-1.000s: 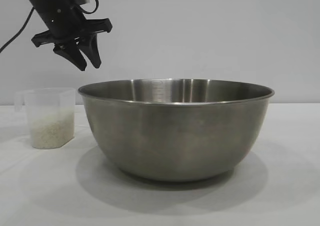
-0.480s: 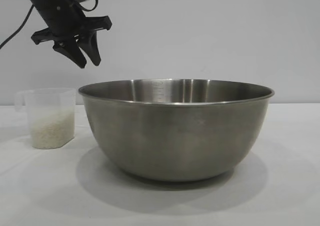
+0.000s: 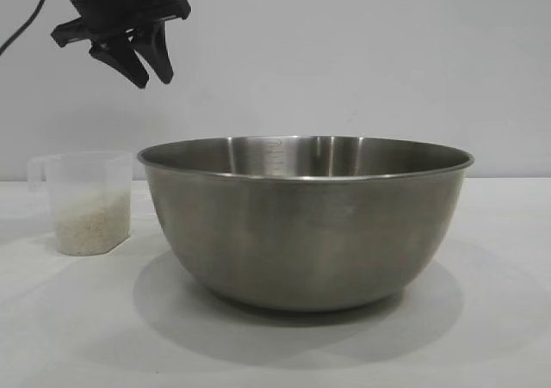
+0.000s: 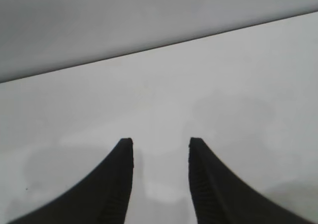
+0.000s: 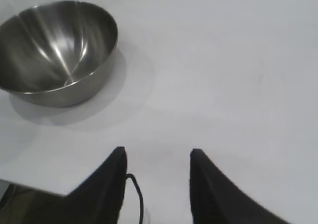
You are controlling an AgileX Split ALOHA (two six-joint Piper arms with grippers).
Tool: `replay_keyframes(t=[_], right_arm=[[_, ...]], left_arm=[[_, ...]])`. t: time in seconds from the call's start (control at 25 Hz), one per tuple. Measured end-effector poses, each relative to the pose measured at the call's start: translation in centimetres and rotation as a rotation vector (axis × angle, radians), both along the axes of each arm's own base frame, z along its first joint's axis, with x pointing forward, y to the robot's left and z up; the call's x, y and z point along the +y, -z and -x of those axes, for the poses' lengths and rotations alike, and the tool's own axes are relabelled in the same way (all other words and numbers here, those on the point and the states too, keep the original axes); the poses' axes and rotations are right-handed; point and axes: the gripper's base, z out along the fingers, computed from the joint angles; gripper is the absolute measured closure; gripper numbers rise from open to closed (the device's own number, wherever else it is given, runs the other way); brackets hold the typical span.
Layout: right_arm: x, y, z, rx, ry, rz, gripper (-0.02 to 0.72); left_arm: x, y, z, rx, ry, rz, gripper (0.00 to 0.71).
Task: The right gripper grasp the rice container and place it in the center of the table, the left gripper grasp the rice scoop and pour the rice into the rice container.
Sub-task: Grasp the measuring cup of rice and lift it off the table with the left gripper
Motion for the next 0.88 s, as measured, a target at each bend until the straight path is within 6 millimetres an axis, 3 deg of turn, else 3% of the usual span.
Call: replay_keyframes(t=[0.24,0.44,0.68,0.88], right_arm=[[0.2,0.5,-0.6,-0.021,-0.002,-0.005,0.445],[0.2,0.5,-0.6,-0.021,-0.002,-0.005,0.445],[0.2,0.5,-0.6,-0.021,-0.002,-0.005,0.445],[0.2,0.4,-0.6,-0.023,-0.002,-0.006,0.445]], left_arm=[[0.1,-2.0,0.6,-0.051,0.025,-0.017,0.487],[0.7,-1.5,2.5,-0.046,0.008,-0.025,0.487],[2.5,-0.7,7.1,-0.155,-0.088,-0.038,0.487],[4.4,-1.4,11.9,-0.328,-0.149,-0.079,0.487]])
